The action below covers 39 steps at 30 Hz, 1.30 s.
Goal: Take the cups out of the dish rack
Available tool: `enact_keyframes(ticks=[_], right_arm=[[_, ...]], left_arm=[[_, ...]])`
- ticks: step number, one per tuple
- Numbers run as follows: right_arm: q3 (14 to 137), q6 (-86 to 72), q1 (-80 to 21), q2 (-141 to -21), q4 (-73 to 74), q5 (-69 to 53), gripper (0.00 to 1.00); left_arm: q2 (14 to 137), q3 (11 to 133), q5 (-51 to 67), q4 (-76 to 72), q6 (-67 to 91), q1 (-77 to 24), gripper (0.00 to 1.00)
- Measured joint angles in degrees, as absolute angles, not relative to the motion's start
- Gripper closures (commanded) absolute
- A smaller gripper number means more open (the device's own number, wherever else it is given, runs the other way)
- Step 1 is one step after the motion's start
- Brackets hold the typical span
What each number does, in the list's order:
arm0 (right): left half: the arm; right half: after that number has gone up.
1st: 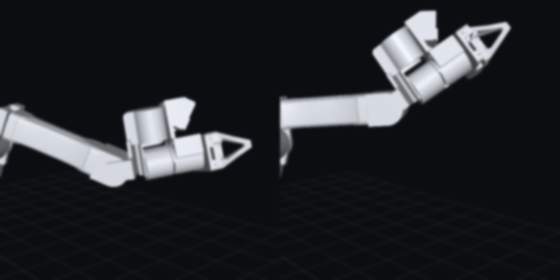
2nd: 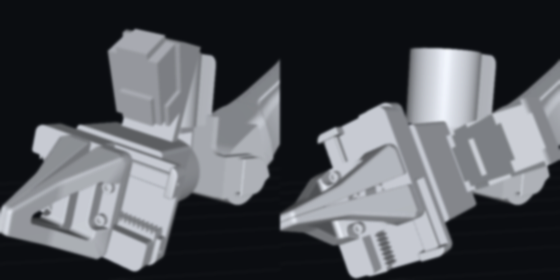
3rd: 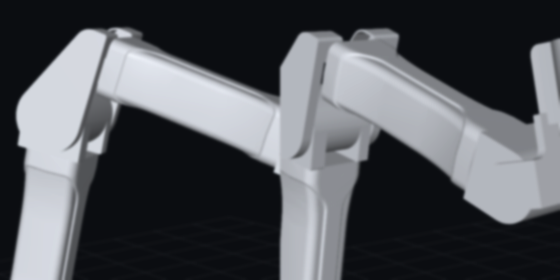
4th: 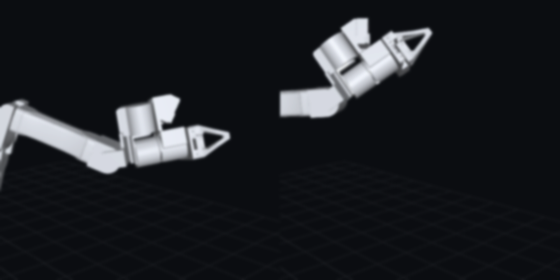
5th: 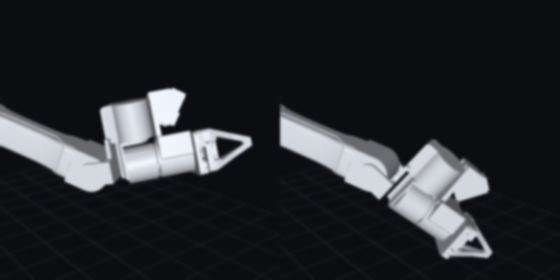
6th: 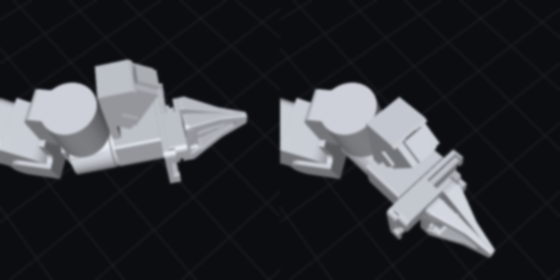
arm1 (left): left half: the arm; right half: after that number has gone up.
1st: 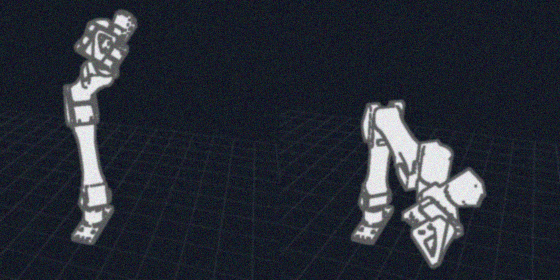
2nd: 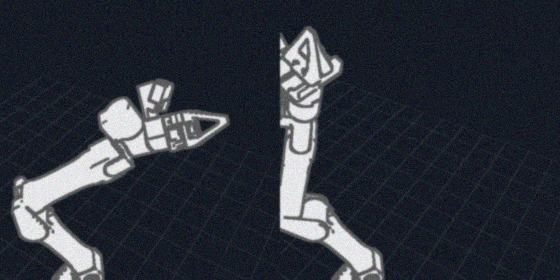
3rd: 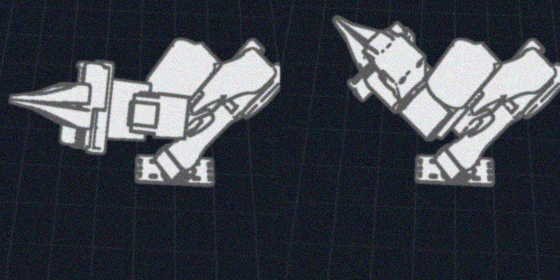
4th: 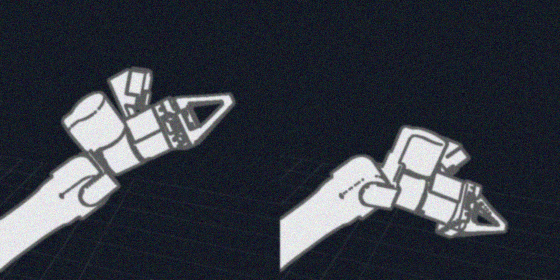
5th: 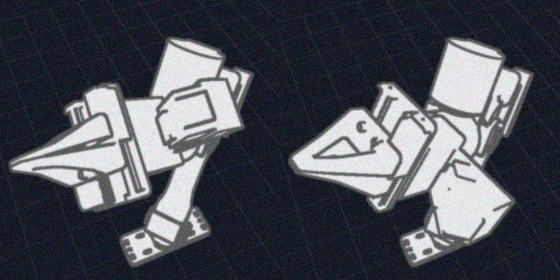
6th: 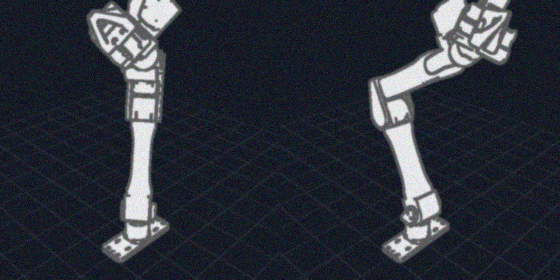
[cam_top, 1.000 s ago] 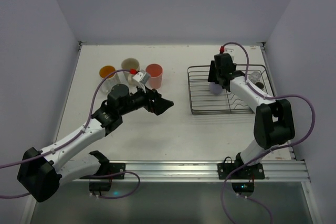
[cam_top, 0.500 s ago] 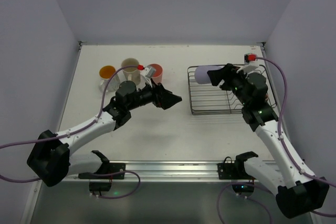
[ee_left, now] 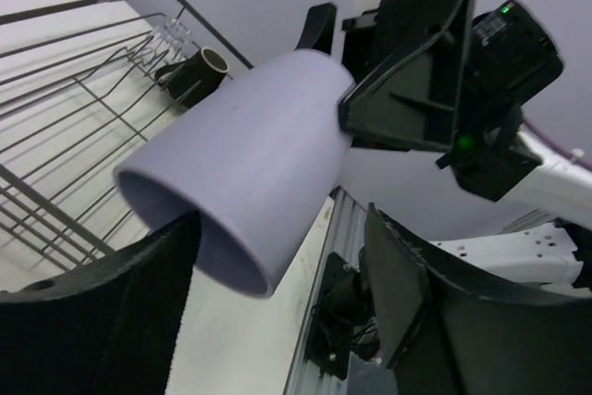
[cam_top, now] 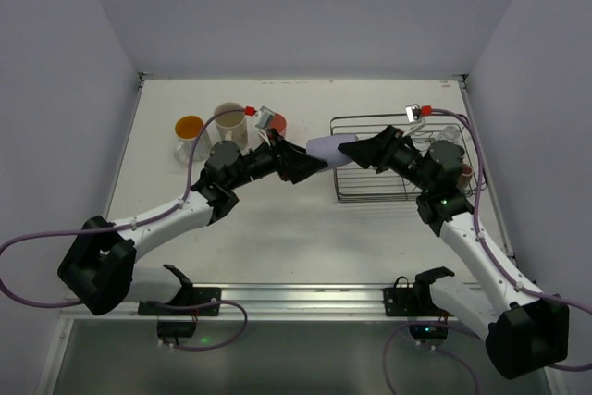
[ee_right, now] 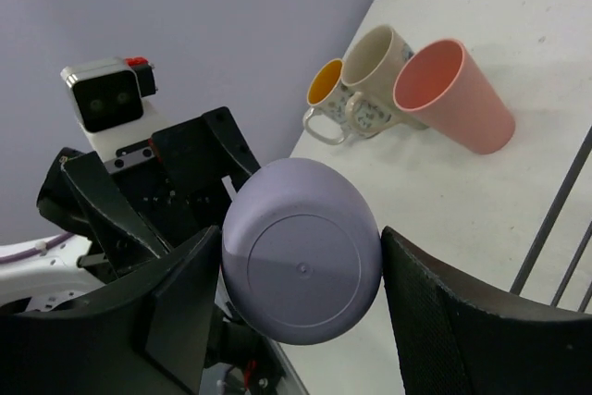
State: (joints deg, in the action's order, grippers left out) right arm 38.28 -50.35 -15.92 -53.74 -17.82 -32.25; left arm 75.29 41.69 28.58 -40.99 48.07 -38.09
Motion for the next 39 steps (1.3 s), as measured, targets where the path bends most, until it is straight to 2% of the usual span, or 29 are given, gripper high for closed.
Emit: enact_keyframes(ticks=[3,4,5,6,7,11,12,19,26,31,39], right_arm=[[36.95,-53.1,-16.84,-56.53,-21.15,-33.98,0.69],[36.67,-54.39,-17.12,-57.43,-22.48,-34.57,0.67],[36.56,-55.33,-17.34,-58.08,-24.01,-35.0,0.65],[36.42,-55.99,-17.28,-58.54,-24.88,-34.98,0.6],[36.12,-57.01,-17.15,-59.09,-25.74,-34.87,0.44],[35.99,-57.12,-17.61,-59.99,-25.69,-34.41,0.05],[35.99,-56.77,-17.74,-59.96,-24.84,-34.15,0.01],[36.75,-48.27,-17.89,-56.29,-10.24,-26.76,0.01],[37.85,-40.62,-17.89,-47.83,0.4,-17.39,0.01],[38.68,-36.88,-17.91,-44.56,4.38,-13.98,0.01],[38.68,-34.92,-17.91,-43.72,6.57,-12.75,0.01]], left_arm=[[75.42,41.69,28.21,-42.74,49.34,-38.2,0.61],[75.42,41.67,27.55,-42.76,49.41,-38.17,0.84],[75.42,41.6,26.92,-42.26,49.71,-38.0,0.92],[75.42,41.47,27.27,-43.11,50.41,-37.91,0.98],[74.94,41.5,27.59,-44.18,50.68,-38.09,1.0],[73.21,43.2,23.79,-39.97,47.48,-38.65,1.0],[73.19,44.84,22.26,-37.04,45.8,-38.65,1.0],[78.59,67.9,8.8,-10.68,31.38,-38.65,1.0],[94.76,88.27,-0.6,9.23,21.8,-38.65,1.0],[104.47,92.82,-5.19,20.71,18.79,-39.0,1.0],[109.75,97.73,-9.19,30.72,16.27,-41.06,1.0]])
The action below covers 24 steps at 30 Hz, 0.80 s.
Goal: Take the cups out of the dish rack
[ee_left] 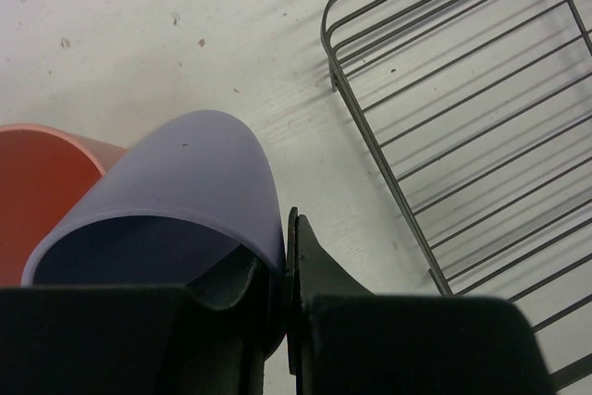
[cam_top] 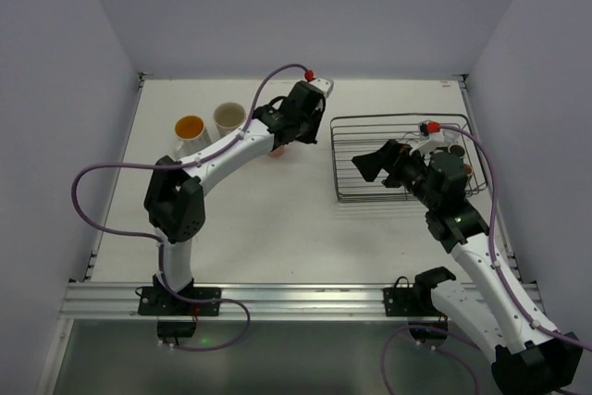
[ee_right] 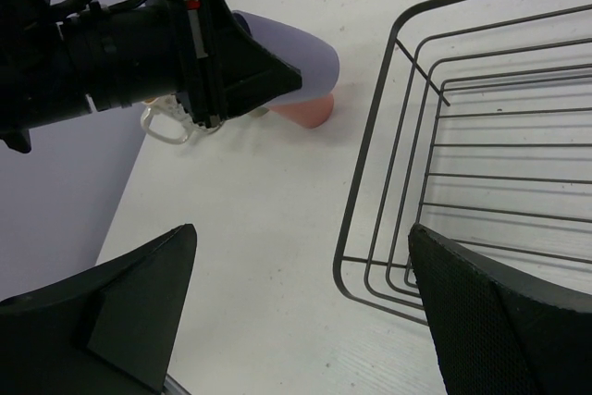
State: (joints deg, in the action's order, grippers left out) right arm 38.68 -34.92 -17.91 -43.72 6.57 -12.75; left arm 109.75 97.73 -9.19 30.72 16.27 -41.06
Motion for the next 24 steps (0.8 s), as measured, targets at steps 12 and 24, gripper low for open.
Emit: enact_keyframes(ticks=[12,24], right_arm=[[38.68,-34.59,-17.91,-43.2,6.55,-12.99,0.01],[38.68,-33.91,-17.91,-37.32,7.05,-13.17,0.01]], left_arm=[[121.84,110.02,-9.8,38.33,14.81,-42.09,1.0],[128.51,116.27,-10.26,42.57,14.22,-42.09,0.93]])
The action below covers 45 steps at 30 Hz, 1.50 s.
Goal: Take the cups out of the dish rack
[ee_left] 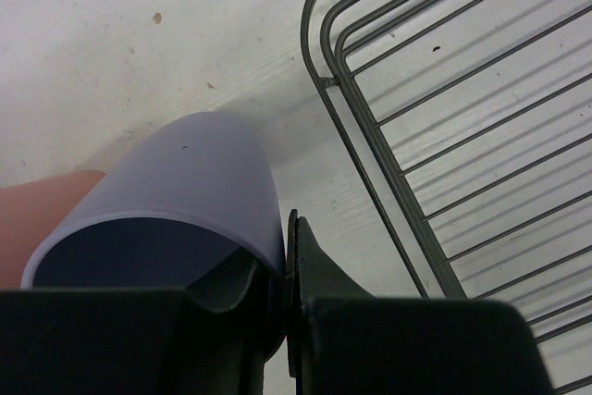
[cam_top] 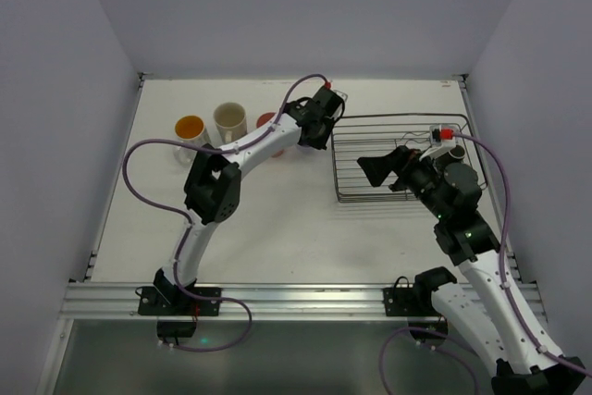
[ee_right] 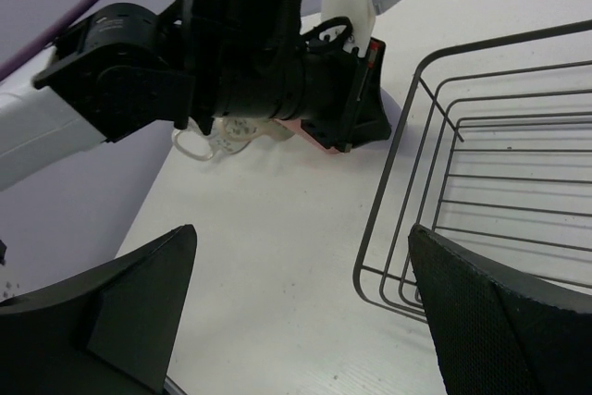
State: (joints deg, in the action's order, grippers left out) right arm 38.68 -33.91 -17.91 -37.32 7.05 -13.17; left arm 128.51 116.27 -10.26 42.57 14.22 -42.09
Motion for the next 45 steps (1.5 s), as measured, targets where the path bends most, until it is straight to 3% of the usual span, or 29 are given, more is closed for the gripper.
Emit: enact_keyframes(ticks=[8,12,23,33,39,42,43,45], right_arm=[[38.7,-33.26,-17.91,-35.9,8.19,-13.13,0.01],[38.68,-33.15,-17.91,-36.12,8.36,-13.13,0.01],[39.92,-31.81,-17.91,-36.29,10.66,-11.29,0.01],[43.03,-30.3,-17.93,-36.32,15.18,-8.43,0.09],[44.12,-30.26,-17.96,-36.12,17.58,-6.07,0.17],[44.25,-30.04,-17.96,-35.88,18.79,-3.29,0.27],[44.25,-29.91,-17.96,-35.86,19.07,-2.28,0.34],[44.25,-29.87,-17.93,-36.01,19.53,-0.32,0.38]], left_arm=[[130.78,116.6,-9.85,43.29,14.22,-42.02,0.84],[130.8,116.62,-9.82,43.31,14.06,-41.8,0.64],[130.8,117.01,-10.37,43.24,13.93,-41.47,0.39],[128.62,117.01,-12.36,43.24,13.85,-41.3,0.25],[123.57,117.01,-12.43,42.89,13.87,-41.3,0.2],[120.31,116.92,-11.68,42.37,13.87,-41.32,0.19],[118.56,116.44,-10.96,41.71,13.87,-41.32,0.19],[115.28,114.37,-9.17,40.05,13.89,-41.39,0.19]])
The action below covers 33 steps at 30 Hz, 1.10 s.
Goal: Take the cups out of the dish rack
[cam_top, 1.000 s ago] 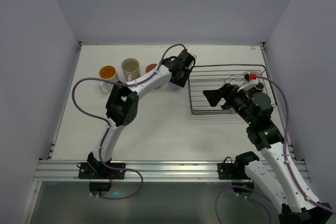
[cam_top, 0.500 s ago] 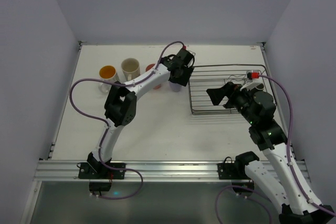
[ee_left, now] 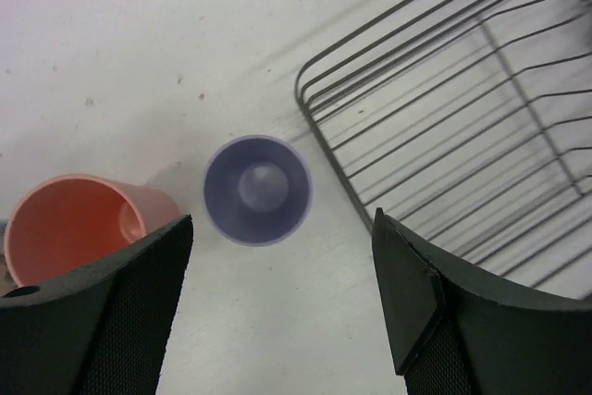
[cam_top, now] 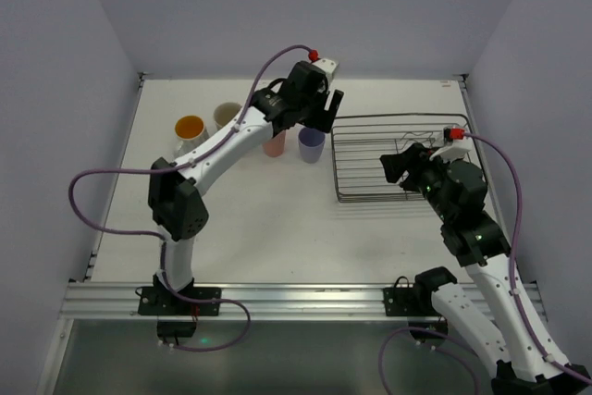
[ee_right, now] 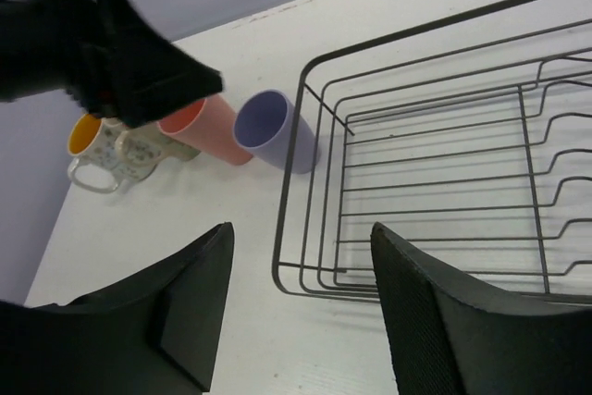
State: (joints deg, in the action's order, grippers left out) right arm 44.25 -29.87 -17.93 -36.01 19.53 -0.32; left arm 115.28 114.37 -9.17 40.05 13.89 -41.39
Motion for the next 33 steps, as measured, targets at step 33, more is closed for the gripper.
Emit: enact_keyframes(ticks=[33], right_arm=[[52.38,-24.84,15.42,-69.71,21.89,16.78,0.33]], left_arm=[[41.32,46.96,9.19,19.07,12.64,-44.58,0.06]])
